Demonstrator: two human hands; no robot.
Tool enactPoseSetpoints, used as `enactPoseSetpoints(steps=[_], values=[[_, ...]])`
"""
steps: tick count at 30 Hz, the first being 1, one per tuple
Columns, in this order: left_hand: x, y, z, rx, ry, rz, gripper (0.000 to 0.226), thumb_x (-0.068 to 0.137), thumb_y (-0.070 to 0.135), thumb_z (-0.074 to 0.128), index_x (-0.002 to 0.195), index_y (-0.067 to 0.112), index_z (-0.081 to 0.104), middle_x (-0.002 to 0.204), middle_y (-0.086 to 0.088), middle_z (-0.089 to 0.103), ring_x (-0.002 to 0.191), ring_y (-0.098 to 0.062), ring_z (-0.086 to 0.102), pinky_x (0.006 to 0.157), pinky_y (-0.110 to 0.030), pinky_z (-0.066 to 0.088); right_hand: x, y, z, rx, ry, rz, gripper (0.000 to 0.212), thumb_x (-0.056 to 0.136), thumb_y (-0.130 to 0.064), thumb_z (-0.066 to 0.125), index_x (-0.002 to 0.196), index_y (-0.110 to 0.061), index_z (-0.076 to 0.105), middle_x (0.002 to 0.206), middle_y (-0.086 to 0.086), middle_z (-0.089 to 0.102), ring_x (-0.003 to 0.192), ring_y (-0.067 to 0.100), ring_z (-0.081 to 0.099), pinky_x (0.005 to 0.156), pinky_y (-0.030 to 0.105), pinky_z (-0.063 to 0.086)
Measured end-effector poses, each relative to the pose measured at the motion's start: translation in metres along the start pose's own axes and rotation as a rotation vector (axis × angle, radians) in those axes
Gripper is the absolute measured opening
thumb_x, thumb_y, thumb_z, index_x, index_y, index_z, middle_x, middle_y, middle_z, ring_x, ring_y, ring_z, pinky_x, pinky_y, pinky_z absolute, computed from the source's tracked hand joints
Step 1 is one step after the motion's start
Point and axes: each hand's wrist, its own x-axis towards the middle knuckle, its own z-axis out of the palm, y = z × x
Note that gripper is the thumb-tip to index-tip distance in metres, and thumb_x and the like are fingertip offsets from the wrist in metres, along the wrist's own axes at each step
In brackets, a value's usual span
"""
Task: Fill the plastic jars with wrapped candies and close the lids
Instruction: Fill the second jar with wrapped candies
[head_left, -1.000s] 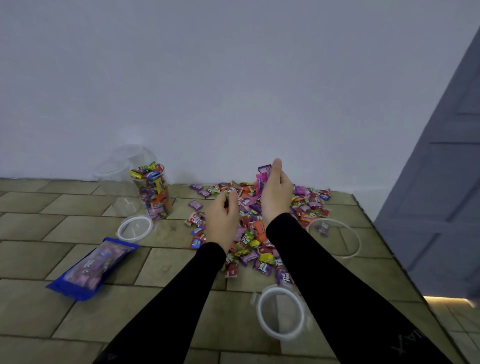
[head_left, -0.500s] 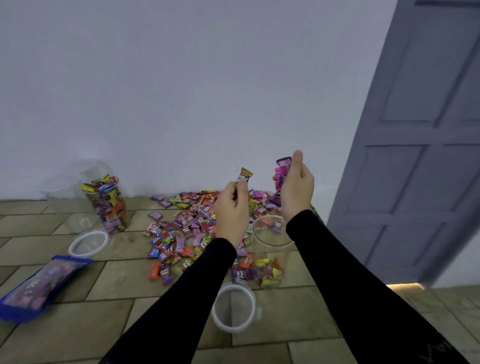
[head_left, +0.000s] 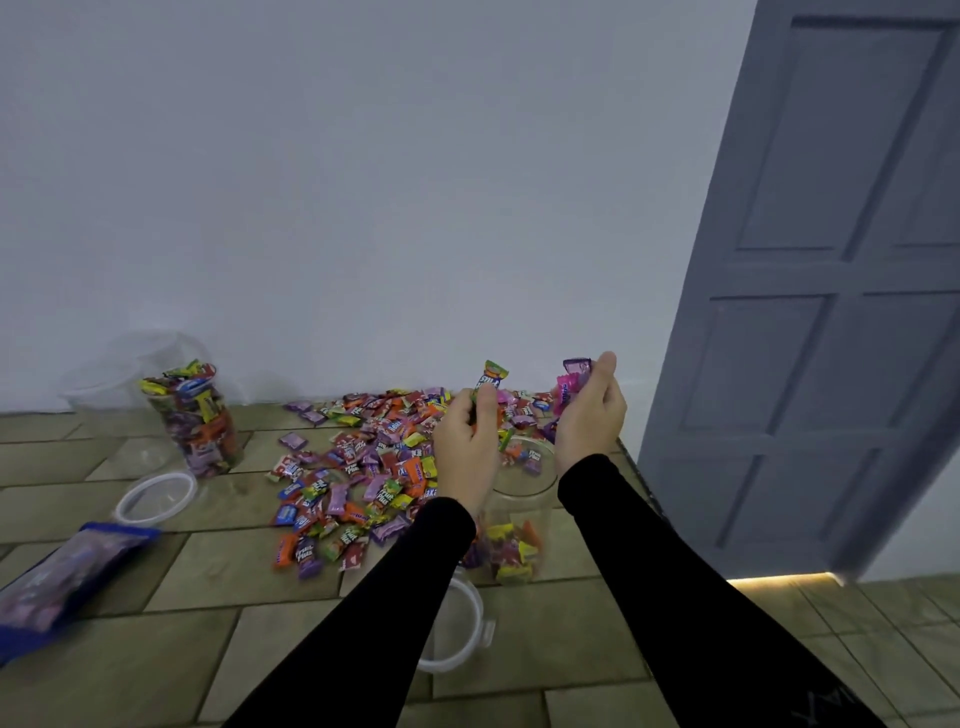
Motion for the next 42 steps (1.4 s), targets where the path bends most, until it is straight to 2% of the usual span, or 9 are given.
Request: enactPoseSetpoints(steps=[7,14,17,19,25,29,35,39,42], values=[[-0.002,-0.003,0.002,-0.021,-0.027,0.028,0.043,0.101,0.028,0.047,0.064,0.01,0.036,0.06,0.001,0.028,0.055,-0.01,0.026,0.053,-0.023,0.022,0.006,0.008,0.001,0.126,0.068,0.092,0.049,0.1,-0.047,0.035,0.063,-0.016,0.042,0.062,0.003,0.042,0.065,0.024,0.041,0.062,0.033,0.039],[-0.004,-0.006,0.001,-0.125,-0.071,0.074,0.039,0.086,0.024,0.055,0.057,0.017,0.03,0.055,0.009,0.025,0.055,-0.01,0.023,0.056,-0.024,0.021,0.008,0.013,-0.002,0.049,0.028,0.065,0.049,0.1,-0.049,0.034,0.061,-0.019,0.033,0.059,0.001,0.031,0.056,0.018,0.031,0.057,0.03,0.03],[-0.005,-0.01,0.001,-0.151,-0.071,0.083,0.038,0.079,0.011,0.053,0.052,0.023,0.03,0.057,0.011,0.031,0.057,-0.008,0.028,0.056,-0.018,0.025,0.006,0.012,-0.002,0.043,0.0,0.05,0.048,0.1,-0.048,0.034,0.061,-0.021,0.031,0.057,0.0,0.028,0.051,0.014,0.026,0.053,0.03,0.025],[-0.005,-0.012,0.0,-0.161,-0.089,0.098,0.033,0.075,0.006,0.052,0.053,0.017,0.03,0.061,0.004,0.036,0.059,-0.009,0.033,0.058,-0.016,0.029,0.005,0.013,-0.002,0.052,-0.021,0.051,0.047,0.1,-0.048,0.034,0.062,-0.021,0.031,0.056,-0.001,0.028,0.049,0.013,0.024,0.051,0.03,0.022],[-0.005,-0.013,-0.002,-0.235,-0.142,0.123,0.026,0.068,0.019,0.053,0.063,0.014,0.028,0.063,-0.014,0.029,0.061,-0.018,0.029,0.06,-0.029,0.027,0.004,0.013,-0.002,0.068,-0.054,0.029,0.048,0.1,-0.048,0.035,0.061,-0.02,0.031,0.055,-0.001,0.025,0.051,0.016,0.022,0.056,0.036,0.022],[-0.004,-0.02,-0.001,-0.198,-0.119,0.077,0.011,0.072,0.013,0.058,0.073,0.013,0.048,0.067,-0.01,0.044,0.063,-0.023,0.04,0.059,-0.037,0.034,0.005,0.017,-0.002,0.062,-0.072,0.0,0.049,0.099,-0.05,0.036,0.061,-0.02,0.031,0.054,-0.002,0.026,0.052,0.017,0.022,0.058,0.038,0.024],[-0.006,-0.014,-0.002,-0.286,-0.146,0.047,0.03,0.08,0.039,0.057,0.082,0.009,0.053,0.07,0.004,0.048,0.061,-0.01,0.041,0.057,-0.021,0.035,0.005,0.019,-0.002,0.047,-0.086,-0.037,0.055,0.097,-0.053,0.036,0.063,-0.01,0.036,0.054,0.0,0.027,0.053,0.021,0.025,0.057,0.038,0.026],[-0.011,-0.011,0.001,-0.342,-0.022,0.069,0.031,0.087,0.037,0.052,0.09,0.007,0.054,0.08,0.0,0.051,0.07,-0.007,0.049,0.064,-0.015,0.041,0.003,0.018,-0.001,0.047,-0.118,-0.041,0.063,0.097,-0.054,0.036,0.069,0.002,0.04,0.057,0.002,0.028,0.054,0.022,0.026,0.056,0.035,0.027],[-0.015,-0.021,0.002,-0.324,0.124,-0.008,0.03,0.094,0.034,0.039,0.1,0.011,0.057,0.091,0.001,0.056,0.083,-0.005,0.055,0.077,-0.018,0.042,-0.002,0.013,-0.002,0.013,-0.138,-0.065,0.051,0.102,-0.041,0.034,0.062,-0.01,0.032,0.054,-0.002,0.024,0.047,0.01,0.021,0.047,0.024,0.024]])
